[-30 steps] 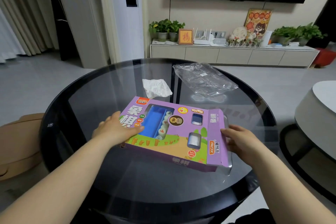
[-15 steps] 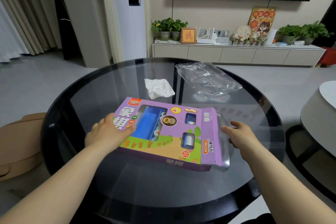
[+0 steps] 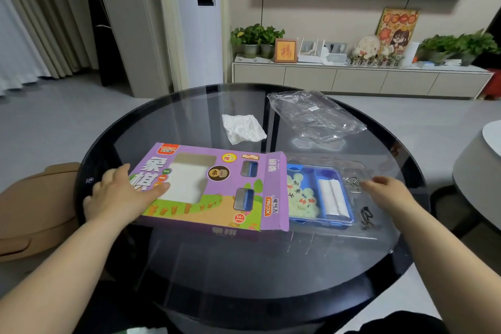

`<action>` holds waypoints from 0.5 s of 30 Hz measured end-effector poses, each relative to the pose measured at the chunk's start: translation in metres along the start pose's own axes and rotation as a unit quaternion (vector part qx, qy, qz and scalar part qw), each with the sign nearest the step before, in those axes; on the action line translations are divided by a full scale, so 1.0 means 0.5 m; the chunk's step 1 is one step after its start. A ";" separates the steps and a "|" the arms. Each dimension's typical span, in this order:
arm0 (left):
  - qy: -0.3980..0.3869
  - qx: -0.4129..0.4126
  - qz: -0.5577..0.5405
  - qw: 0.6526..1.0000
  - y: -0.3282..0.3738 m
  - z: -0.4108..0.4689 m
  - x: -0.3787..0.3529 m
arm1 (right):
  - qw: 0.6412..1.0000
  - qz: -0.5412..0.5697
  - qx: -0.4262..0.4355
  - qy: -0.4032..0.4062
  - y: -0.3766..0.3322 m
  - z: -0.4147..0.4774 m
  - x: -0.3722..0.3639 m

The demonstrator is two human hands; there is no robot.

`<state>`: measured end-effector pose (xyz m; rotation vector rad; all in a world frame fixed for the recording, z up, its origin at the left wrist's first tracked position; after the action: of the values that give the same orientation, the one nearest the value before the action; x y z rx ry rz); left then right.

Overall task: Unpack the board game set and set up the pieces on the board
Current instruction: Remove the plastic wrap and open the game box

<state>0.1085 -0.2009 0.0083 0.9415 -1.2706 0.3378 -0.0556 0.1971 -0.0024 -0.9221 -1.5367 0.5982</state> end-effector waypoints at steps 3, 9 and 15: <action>0.021 -0.001 0.016 1.000 0.007 -0.024 0.002 | 0.997 -0.072 0.021 -0.006 -0.008 0.001 -0.019; 0.018 -0.005 0.009 1.000 0.002 -0.036 -0.022 | 0.990 -0.134 0.029 0.002 -0.010 0.013 -0.025; 0.050 0.014 -0.081 0.995 -0.058 0.032 0.006 | 0.987 -0.158 0.040 0.000 -0.020 0.024 -0.015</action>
<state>0.1186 -0.2312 -0.0008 1.0320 -1.0936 0.2727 -0.0696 0.1869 -0.0010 -0.5991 -1.6052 0.4273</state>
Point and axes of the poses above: each hand's wrist, its own z-axis towards the middle knuckle, its own x-axis out of the back of the hand, y = z × x, the point moved 4 cm from there along z, towards the middle knuckle, and after that the axes turned 1 degree about -y, right-handed, at the moved point
